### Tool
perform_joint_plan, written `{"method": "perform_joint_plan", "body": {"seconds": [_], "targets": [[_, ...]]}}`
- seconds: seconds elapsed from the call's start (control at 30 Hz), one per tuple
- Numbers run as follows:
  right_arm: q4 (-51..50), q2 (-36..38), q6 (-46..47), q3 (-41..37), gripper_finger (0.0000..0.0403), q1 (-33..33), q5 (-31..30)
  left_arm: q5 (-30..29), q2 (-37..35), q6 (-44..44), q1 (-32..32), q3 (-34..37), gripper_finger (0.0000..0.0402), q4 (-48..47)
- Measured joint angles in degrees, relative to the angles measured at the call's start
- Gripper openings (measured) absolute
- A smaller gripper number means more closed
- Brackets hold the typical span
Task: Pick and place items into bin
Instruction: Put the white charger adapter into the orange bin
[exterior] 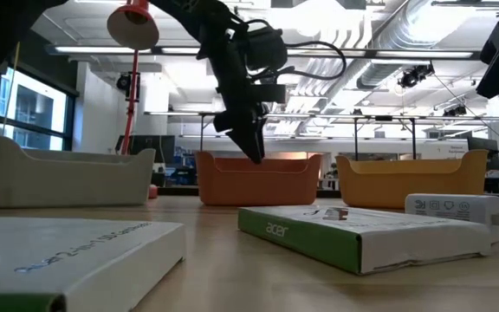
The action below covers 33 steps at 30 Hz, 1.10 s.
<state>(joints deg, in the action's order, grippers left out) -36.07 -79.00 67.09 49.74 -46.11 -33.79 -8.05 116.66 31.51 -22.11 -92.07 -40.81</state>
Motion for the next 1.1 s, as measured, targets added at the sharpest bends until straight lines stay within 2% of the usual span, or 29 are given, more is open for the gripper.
{"method": "perform_joint_plan", "body": {"seconds": [0.2, 0.4, 0.53, 0.7, 0.87, 0.97, 1.1], "targets": [[0.0, 0.0, 0.0, 0.0, 0.0124, 0.0, -0.26, 0.95, -0.07, 0.18, 0.39, 0.0, 0.0248, 0.01], [0.21, -0.02, 0.0, 0.0, 0.0124, -0.03, 0.08, 12.66, -2.03, -0.48, 1.21, -0.02, 0.0255, -1.19], [0.36, -1.17, -0.08, 0.0, 0.0124, -0.69, 0.14, 17.38, -3.97, -0.34, 4.44, -0.02, 0.0242, -2.62], [3.24, -7.11, -2.65, 0.02, 0.0124, -0.92, 4.68, 17.92, -5.55, 0.07, 10.64, -0.04, 0.0221, -4.42], [17.17, -15.47, -8.91, 0.02, 0.0124, -0.92, 9.23, 17.92, -7.26, -3.1, 17.0, -0.04, 0.0207, -4.34], [21.96, -18.43, -8.49, 0.02, 0.0124, -0.94, 8.56, 17.68, -8.02, -5.5, 20.73, -0.07, 0.0203, -4.46], [22.92, -19.81, -6.08, 0.02, 0.0124, -0.87, 7.22, 17.21, -8.86, -9.03, 25.39, -0.05, 0.0204, -5.22]]}}
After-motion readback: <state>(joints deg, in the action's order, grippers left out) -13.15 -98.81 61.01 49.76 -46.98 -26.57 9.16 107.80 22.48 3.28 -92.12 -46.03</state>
